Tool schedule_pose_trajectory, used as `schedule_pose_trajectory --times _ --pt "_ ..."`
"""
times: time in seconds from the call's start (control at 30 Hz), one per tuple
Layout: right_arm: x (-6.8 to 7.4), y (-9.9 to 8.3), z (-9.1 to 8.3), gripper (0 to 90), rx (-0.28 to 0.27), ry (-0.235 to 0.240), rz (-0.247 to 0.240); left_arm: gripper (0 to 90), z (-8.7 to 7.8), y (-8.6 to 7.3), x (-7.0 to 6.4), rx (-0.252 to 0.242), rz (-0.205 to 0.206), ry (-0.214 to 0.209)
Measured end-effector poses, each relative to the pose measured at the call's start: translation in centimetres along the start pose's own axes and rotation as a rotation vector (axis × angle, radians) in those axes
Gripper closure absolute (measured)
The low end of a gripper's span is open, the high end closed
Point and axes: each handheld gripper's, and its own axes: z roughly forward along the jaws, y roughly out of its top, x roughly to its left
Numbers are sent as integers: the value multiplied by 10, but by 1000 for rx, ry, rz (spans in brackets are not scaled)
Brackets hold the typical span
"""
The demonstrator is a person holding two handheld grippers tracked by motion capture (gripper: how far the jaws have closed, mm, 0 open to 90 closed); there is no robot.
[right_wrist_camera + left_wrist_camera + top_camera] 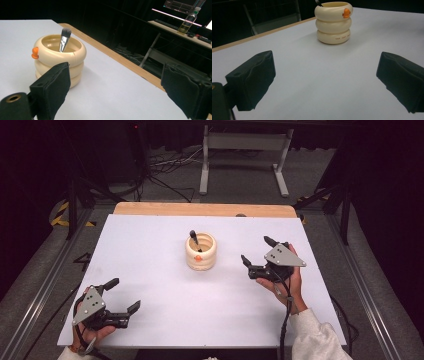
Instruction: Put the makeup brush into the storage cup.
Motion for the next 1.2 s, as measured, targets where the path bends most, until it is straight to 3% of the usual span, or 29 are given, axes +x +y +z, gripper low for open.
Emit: schedule_pose_trajectory --times 1.2 --pt "-2 -45 -47 91 56 -26 -56 31 1 -1 1 -1 -8 1"
